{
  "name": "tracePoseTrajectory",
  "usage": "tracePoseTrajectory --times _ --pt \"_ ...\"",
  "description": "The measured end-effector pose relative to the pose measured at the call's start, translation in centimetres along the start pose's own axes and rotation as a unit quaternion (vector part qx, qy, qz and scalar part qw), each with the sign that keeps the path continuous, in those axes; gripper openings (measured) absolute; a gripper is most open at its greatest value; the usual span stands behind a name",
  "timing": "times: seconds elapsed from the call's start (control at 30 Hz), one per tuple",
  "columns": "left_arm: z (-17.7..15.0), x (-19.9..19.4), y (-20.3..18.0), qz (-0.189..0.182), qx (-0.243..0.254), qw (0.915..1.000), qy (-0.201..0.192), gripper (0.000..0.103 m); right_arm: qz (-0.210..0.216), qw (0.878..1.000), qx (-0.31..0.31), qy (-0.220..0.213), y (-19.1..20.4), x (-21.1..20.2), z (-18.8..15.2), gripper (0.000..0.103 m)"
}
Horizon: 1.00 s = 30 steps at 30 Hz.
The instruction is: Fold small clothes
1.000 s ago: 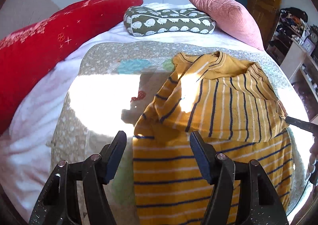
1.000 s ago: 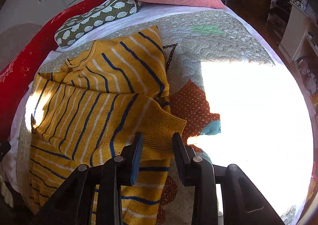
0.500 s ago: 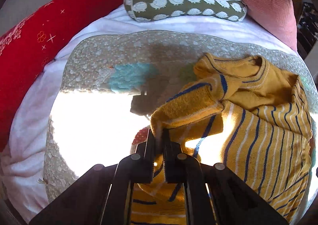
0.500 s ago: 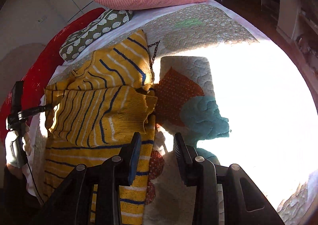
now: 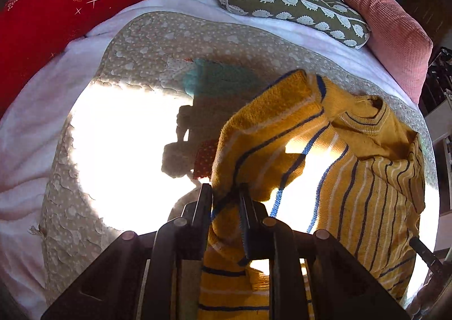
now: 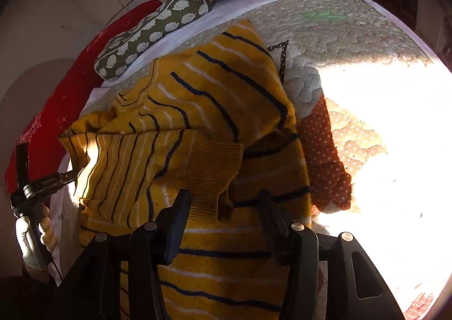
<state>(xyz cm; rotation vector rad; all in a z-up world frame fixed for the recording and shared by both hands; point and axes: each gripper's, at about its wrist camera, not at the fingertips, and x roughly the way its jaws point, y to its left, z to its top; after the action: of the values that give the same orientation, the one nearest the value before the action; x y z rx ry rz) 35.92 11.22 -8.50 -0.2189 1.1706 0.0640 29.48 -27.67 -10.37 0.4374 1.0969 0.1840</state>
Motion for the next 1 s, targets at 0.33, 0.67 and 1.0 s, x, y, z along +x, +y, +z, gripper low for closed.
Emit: tracePoseTrajectory --times 0.33,0.67,1.0 --pt "-1.4 -3.8 3.0 -0.035 -0.043 0.9977 -0.038 0.038 -0.136 0.978 -0.109 -0.115 4.8 -5.8 6.2 0.006" --pt "-4.0 -3.0 2.1 -0.055 -0.014 0.9983 -0.009 0.039 -0.259 0.959 -0.062 -0.093 -0.8 0.0 8.5 0.008" --pt "-6.9 -4.3 -1.7 -0.091 0.012 0.9946 -0.048 0.058 -0.018 0.99 -0.109 -0.085 10.1 -2.2 4.8 0.052"
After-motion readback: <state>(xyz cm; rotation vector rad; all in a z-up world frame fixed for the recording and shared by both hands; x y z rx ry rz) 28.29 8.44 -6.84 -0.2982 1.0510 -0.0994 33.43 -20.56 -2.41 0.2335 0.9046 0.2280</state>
